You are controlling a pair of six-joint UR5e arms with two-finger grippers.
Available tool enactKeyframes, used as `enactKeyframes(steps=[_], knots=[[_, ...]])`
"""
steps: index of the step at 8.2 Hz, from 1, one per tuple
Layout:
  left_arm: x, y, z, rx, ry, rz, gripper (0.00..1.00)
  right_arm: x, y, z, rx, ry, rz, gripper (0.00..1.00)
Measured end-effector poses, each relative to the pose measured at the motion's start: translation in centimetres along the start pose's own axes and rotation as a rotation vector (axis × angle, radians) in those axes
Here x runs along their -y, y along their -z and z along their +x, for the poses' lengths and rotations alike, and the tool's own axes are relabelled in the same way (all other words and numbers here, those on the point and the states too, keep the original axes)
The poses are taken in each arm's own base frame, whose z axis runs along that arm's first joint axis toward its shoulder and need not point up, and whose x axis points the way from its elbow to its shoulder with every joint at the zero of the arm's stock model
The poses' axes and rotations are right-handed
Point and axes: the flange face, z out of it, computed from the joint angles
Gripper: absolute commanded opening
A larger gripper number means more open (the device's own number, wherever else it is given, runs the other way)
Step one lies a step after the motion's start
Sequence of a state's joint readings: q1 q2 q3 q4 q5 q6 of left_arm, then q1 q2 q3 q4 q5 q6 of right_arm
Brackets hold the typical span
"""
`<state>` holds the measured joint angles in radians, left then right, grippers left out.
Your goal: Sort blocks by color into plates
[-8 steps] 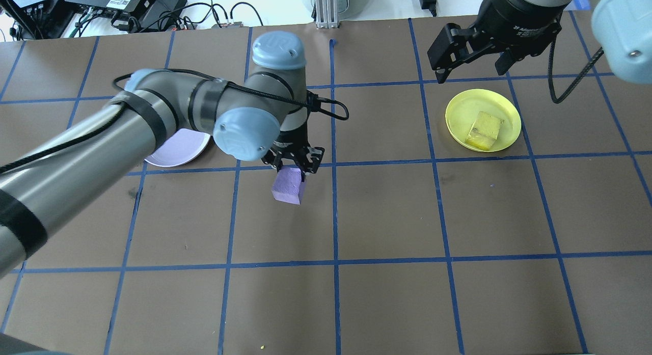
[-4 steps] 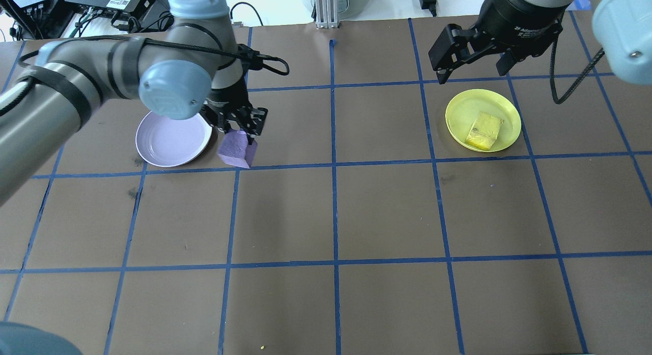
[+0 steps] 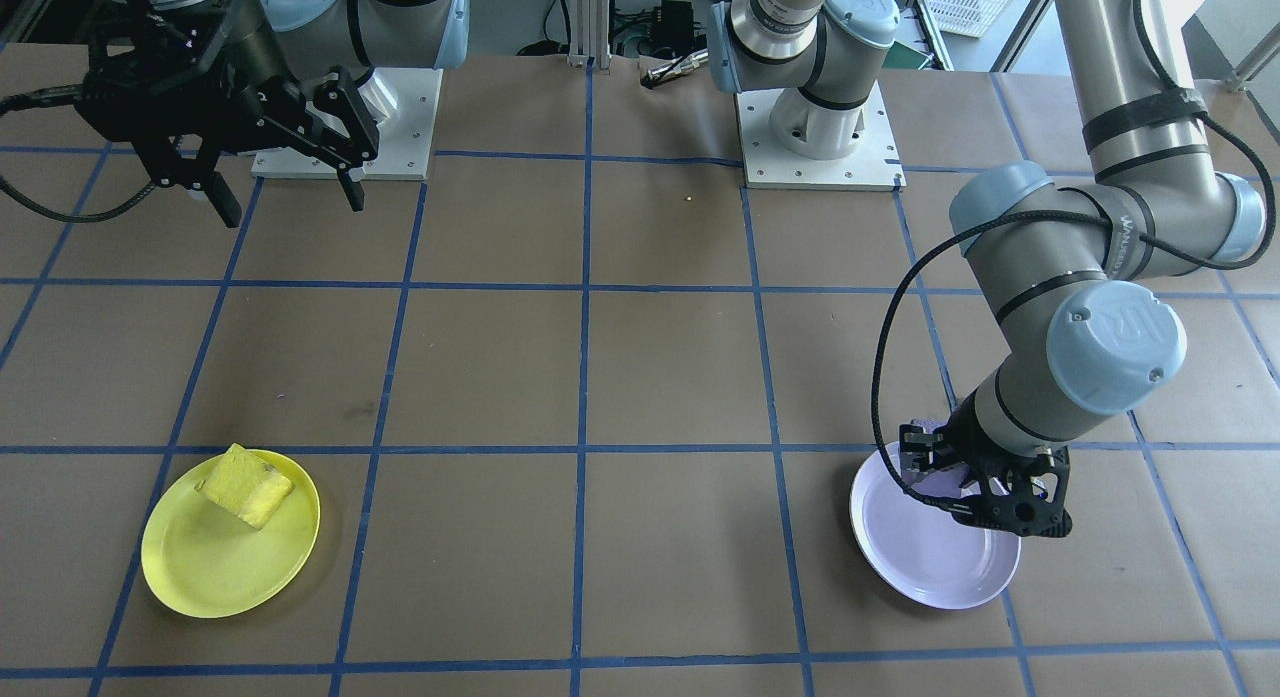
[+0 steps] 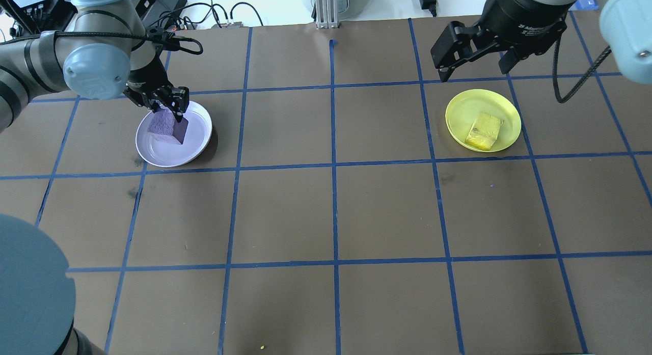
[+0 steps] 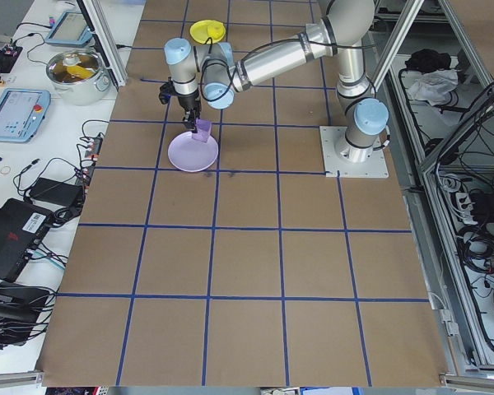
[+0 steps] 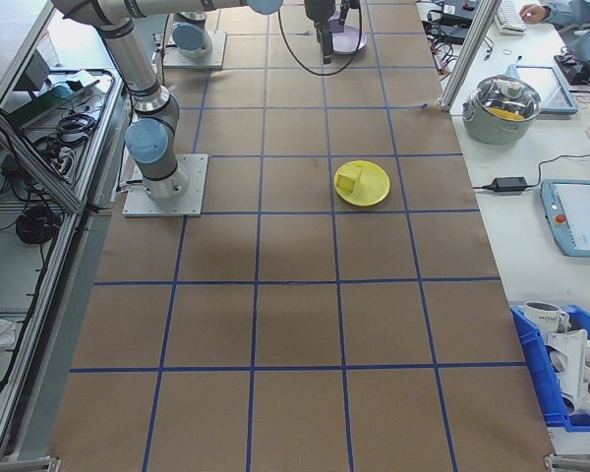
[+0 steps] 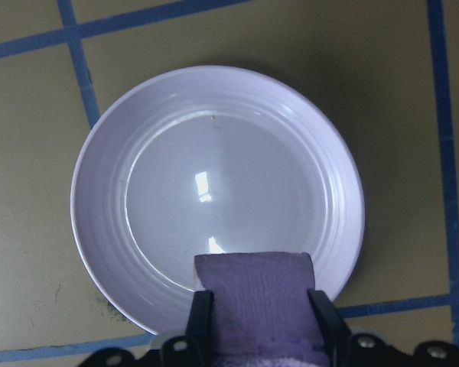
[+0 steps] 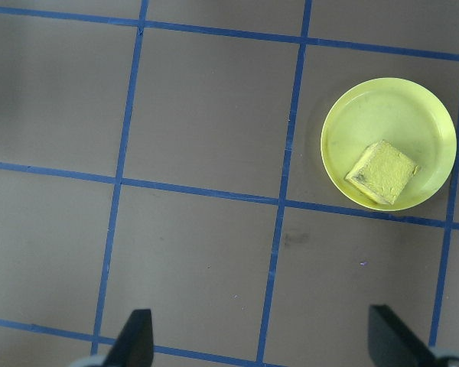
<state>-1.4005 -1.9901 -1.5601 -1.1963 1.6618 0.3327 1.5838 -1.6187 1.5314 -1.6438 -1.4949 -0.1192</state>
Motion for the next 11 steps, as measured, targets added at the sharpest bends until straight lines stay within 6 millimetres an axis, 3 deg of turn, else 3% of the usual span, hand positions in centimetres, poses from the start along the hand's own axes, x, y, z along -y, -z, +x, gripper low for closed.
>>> enactKeyframes(steps=[1, 2, 3, 4, 7, 9, 11], knots=[[0.6, -1.2, -1.2, 0.003, 0.009, 0.016, 0.00, 0.0, 0.4, 0.0, 0.000, 0.000, 0.007, 1.00], [1.3, -2.2, -2.0, 0.009, 0.016, 0.034, 0.77, -0.2, 0.8, -0.1, 0.000, 0.001, 0.016, 1.00], [1.8, -3.1, -2.4, 0.013, 0.019, 0.047, 0.95, -0.3, 1.1, -0.1, -0.001, 0.001, 0.021, 1.00], [2.1, -3.5, -2.5, 0.012, 0.021, 0.056, 1.00, -0.4, 1.2, -0.2, 0.000, 0.002, 0.022, 1.00], [2.1, -3.0, -2.5, 0.013, 0.030, 0.067, 1.00, -0.6, 0.9, -0.2, 0.001, -0.001, 0.017, 1.00], [0.6, 0.2, -1.8, 0.013, 0.051, 0.057, 1.00, -0.6, 0.9, -0.2, -0.001, 0.000, 0.016, 1.00], [-2.3, 5.4, 0.3, -0.008, 0.152, 0.038, 1.00, -0.5, 0.7, -0.1, 0.000, -0.002, 0.014, 1.00]])
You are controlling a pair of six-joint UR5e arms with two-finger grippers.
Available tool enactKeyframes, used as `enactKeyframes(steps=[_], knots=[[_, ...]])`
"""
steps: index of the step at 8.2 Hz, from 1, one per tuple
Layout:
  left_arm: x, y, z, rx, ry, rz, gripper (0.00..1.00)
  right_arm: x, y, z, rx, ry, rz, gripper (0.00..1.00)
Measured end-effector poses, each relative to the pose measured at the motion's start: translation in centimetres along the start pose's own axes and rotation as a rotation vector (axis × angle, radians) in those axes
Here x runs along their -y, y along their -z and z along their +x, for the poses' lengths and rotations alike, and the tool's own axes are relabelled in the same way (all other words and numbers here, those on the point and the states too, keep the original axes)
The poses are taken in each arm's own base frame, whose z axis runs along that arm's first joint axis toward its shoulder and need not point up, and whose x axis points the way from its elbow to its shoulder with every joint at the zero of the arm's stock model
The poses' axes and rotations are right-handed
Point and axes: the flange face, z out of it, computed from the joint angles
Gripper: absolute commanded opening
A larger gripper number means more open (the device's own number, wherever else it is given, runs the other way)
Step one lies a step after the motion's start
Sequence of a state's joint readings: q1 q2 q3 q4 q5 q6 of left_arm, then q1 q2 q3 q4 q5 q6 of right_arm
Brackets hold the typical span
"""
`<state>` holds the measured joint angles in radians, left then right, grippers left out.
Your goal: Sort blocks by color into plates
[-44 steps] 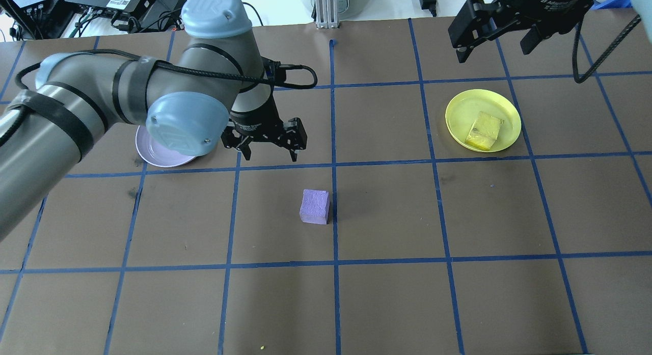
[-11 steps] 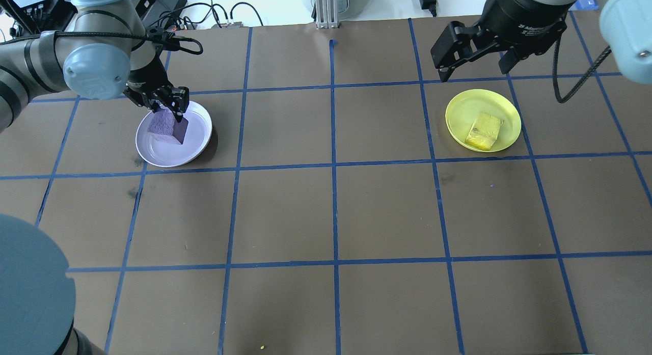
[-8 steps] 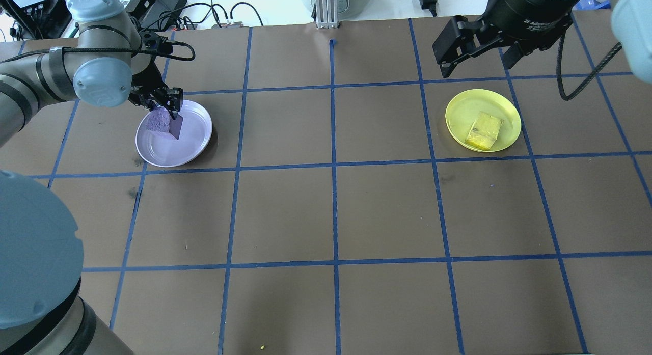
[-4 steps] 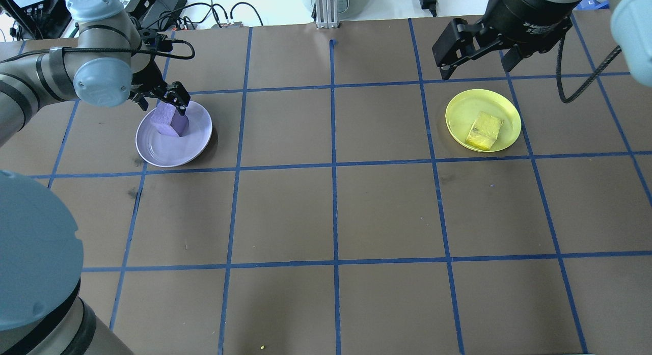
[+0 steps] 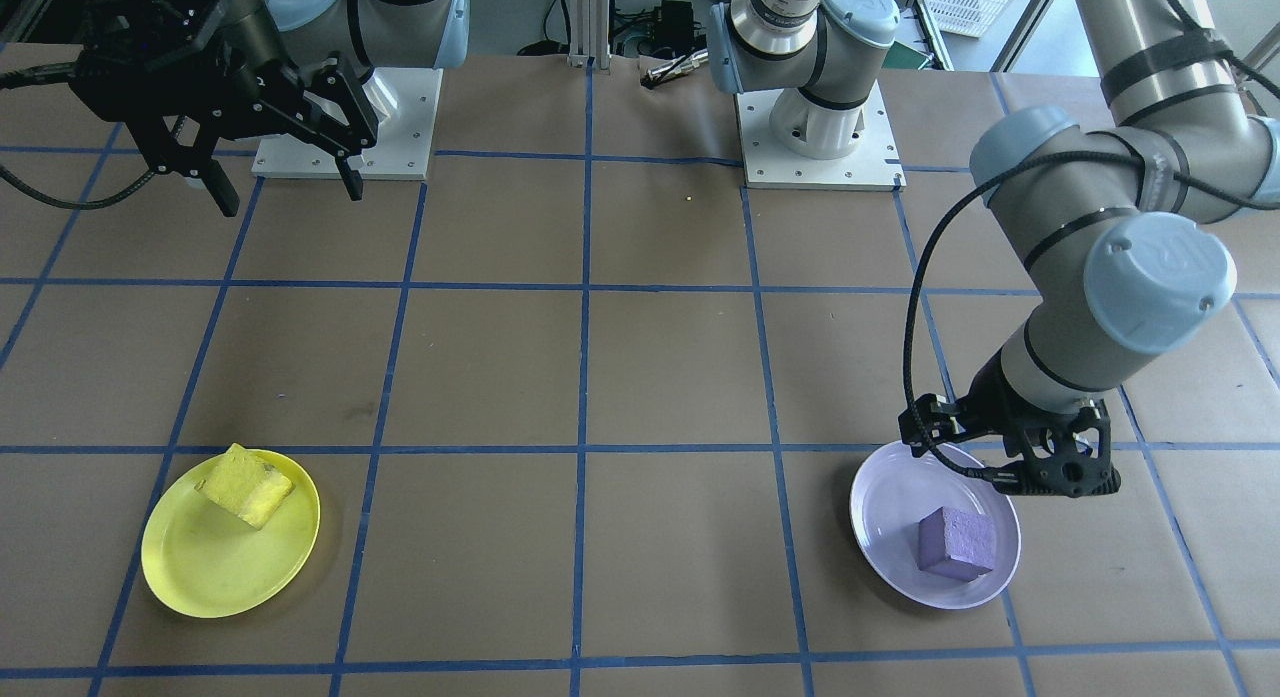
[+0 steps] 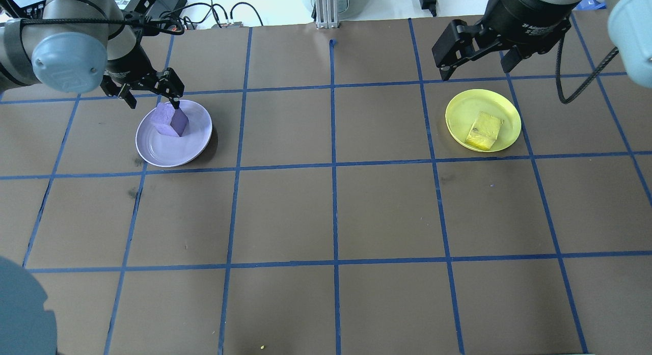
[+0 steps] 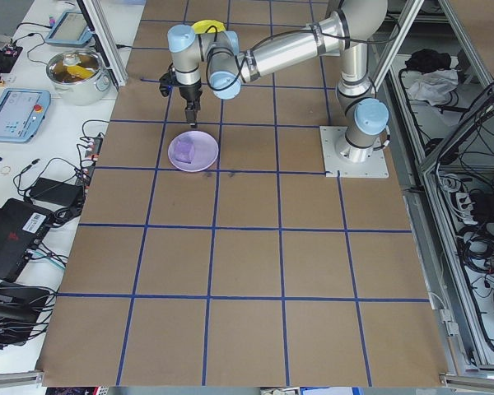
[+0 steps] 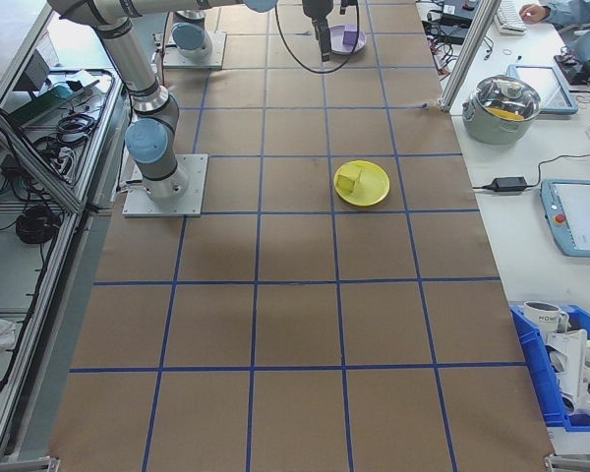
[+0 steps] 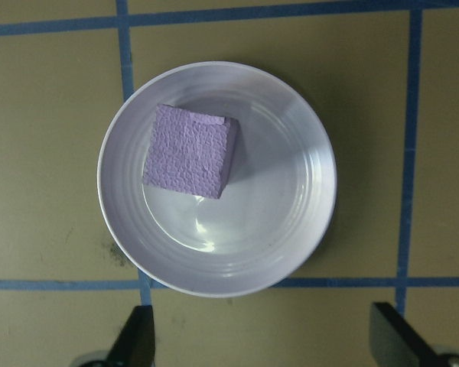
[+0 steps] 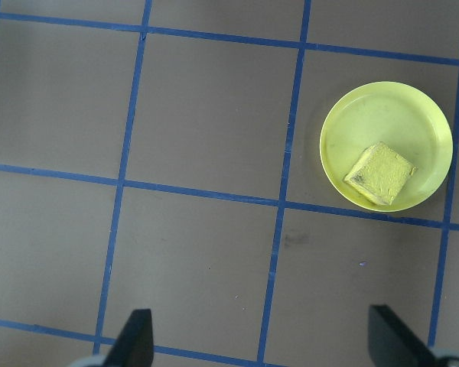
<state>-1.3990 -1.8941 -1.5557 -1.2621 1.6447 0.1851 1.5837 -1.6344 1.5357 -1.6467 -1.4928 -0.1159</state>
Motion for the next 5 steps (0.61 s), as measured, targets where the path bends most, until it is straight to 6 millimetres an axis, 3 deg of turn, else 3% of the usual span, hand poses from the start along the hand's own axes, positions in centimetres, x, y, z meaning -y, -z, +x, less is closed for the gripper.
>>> enactKeyframes(steps=[3, 5], knots=[[-5.5, 8.4, 6.4, -0.033, 0.110, 0.054, 1.00, 0.1, -0.2, 0.2, -0.001, -0.009, -0.004, 1.00], [-7.2, 10.7, 8.1, -0.038, 0.111, 0.087, 1.00, 0.0, -0.1, 0.2, -0.002, -0.010, -0.002, 1.00]])
